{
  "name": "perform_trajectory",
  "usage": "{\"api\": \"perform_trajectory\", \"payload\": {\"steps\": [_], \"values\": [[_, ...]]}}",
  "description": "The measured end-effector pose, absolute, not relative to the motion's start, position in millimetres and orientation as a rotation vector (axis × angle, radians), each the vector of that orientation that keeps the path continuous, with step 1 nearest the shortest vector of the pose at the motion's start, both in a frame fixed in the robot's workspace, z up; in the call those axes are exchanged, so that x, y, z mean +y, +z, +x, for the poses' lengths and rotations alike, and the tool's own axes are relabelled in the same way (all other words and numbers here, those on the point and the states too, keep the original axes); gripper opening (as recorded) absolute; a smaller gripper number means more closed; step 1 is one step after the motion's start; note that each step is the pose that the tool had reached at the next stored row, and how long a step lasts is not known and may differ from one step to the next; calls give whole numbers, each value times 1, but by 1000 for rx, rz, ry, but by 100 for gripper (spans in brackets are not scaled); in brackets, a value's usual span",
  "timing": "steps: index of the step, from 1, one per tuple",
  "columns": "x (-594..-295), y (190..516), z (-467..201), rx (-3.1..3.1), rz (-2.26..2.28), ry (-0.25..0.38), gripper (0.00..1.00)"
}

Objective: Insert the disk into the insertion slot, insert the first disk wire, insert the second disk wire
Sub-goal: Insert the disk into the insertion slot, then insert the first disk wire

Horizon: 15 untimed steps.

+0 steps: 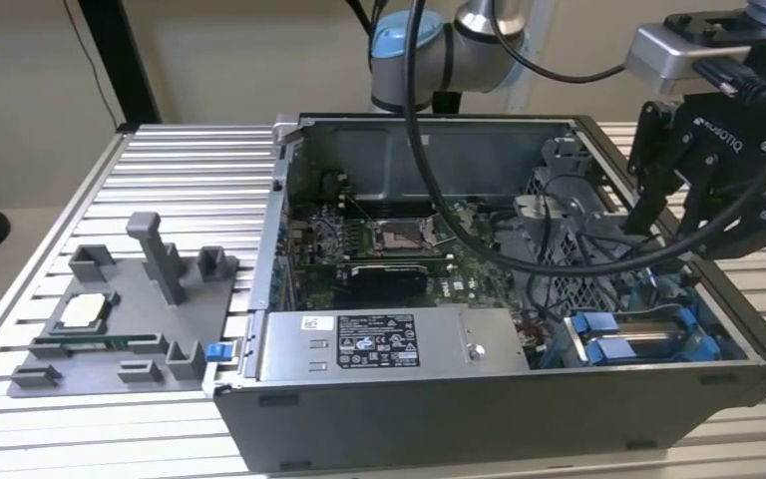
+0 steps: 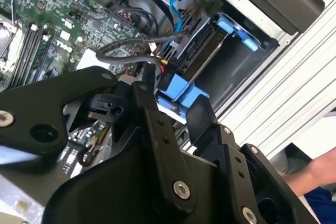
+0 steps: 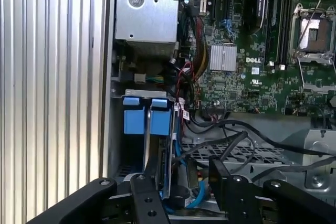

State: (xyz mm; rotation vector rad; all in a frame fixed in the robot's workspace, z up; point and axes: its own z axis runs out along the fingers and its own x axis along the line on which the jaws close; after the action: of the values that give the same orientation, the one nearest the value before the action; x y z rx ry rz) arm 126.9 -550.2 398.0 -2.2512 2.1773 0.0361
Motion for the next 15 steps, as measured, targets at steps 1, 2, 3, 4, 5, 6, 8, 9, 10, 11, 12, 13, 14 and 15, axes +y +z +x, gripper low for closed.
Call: {"api": "perform_trajectory", "payload": {"steps": [1, 2, 3, 4, 5, 6, 8, 9, 10, 11, 12, 13, 14, 15], "values": [[-550, 398, 127, 2173, -2255, 36, 100], [-550, 397, 128, 2166, -2262, 36, 100], [-549, 396, 130, 2158, -2270, 35, 100], [-549, 396, 130, 2155, -2272, 35, 100], [-548, 395, 130, 2148, -2278, 35, 100], [-547, 395, 130, 2145, -2281, 34, 100], [-546, 395, 130, 2139, -2285, 33, 100], [-545, 394, 130, 2137, -2287, 33, 100], [-544, 394, 130, 2135, -2289, 32, 100], [-544, 393, 130, 2132, -2290, 32, 100], [-543, 393, 130, 2130, -2292, 31, 100], [-543, 392, 130, 2128, -2293, 31, 100], [-543, 392, 130, 2127, -2295, 31, 100], [-543, 392, 130, 2126, -2296, 31, 100]]}}
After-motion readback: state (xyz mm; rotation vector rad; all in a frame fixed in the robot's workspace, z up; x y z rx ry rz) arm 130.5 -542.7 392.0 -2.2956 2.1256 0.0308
